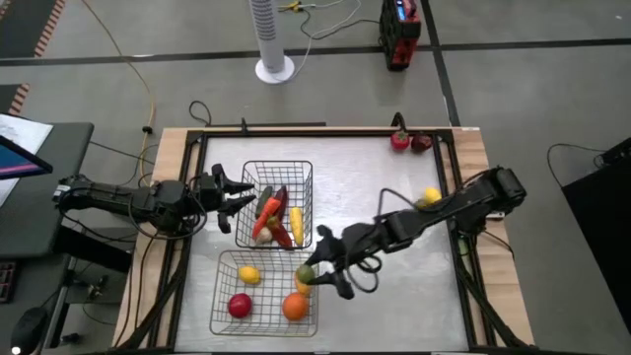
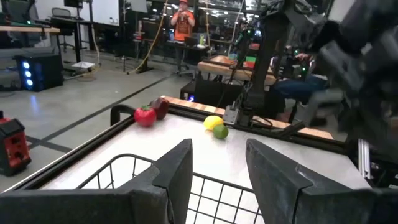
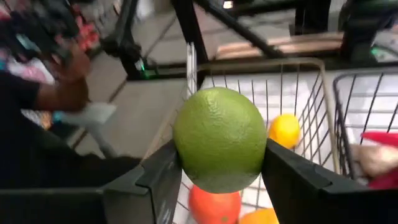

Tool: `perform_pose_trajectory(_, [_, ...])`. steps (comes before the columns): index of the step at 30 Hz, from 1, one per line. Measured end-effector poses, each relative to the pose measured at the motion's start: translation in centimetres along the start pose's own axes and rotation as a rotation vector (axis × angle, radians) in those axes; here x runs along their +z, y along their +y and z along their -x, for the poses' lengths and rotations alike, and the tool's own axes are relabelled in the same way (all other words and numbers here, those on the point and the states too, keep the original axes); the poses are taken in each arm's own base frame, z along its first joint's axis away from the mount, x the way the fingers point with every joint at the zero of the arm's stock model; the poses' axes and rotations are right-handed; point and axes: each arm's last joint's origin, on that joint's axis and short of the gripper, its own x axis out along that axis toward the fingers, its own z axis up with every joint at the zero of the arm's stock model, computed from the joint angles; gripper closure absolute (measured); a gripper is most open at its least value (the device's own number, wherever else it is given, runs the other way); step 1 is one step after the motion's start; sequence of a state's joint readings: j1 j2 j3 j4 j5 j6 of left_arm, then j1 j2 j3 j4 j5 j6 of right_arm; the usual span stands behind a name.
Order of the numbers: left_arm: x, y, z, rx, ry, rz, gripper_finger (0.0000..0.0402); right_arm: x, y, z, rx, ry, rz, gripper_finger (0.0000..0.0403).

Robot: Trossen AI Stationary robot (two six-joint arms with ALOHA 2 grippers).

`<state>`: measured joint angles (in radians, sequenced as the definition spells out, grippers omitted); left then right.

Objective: Sort produce into baskets
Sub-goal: Put the bottom lime into the silver wire basket, then put the lime into the silver wire basket

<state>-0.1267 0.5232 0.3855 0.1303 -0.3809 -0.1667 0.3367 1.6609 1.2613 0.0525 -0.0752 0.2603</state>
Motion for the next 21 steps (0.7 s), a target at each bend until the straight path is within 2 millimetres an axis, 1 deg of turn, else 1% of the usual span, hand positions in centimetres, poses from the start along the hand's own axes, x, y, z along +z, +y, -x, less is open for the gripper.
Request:
perform_pose_trajectory(3, [0.0,0.0,0.0,0.000,0.000,-0.001,0.0264,-0.3,-0.7,-1.7,0.027,0.054,-0.007,0.0155])
perform_pose_trajectory(5, [0.0,0.0,0.0,0.000,0.000,-0.001,0.0264,-0.4,-1.4,-2.4,0.061,0.125,-0.024,0.0139])
perform_pose_trajectory(6, [0.0,0.0,0.0,0.000,0.000,-0.001,0.0264,-0.2,-1.7,-2.7,0.076,0.146,-0.034,0.0130])
perform_pose_trajectory(8, [0.0,0.0,0.0,0.000,0.001,-0.001,0.0264,0.1,-2.3,-2.7,0.063,0.216,-0.056,0.0113])
perform_pose_trajectory(10, [0.0,0.0,0.0,0.000,0.001,-0.001,0.0264,0.5,-2.7,-2.2,0.022,0.297,-0.052,0.0099])
perform_pose_trajectory(12, [0.0,0.0,0.0,0.000,0.001,-0.001,0.0264,0.2,-3.4,-1.1,-0.091,0.404,-0.047,0.0091])
perform_pose_trajectory(15, [0.0,0.0,0.0,0.000,0.003,-0.001,0.0264,-0.8,-4.3,1.4,-0.315,0.587,-0.018,0.0087])
perform_pose_trajectory(18, [-0.1,0.0,0.0,-0.002,0.006,-0.002,0.0264,-2.9,-5.6,4.7,-0.587,0.813,0.007,0.0088])
perform_pose_trajectory(21, [-0.1,0.0,0.0,-0.006,0.006,-0.002,0.0264,-5.5,-7.3,7.7,-0.746,1.016,-0.040,0.0091])
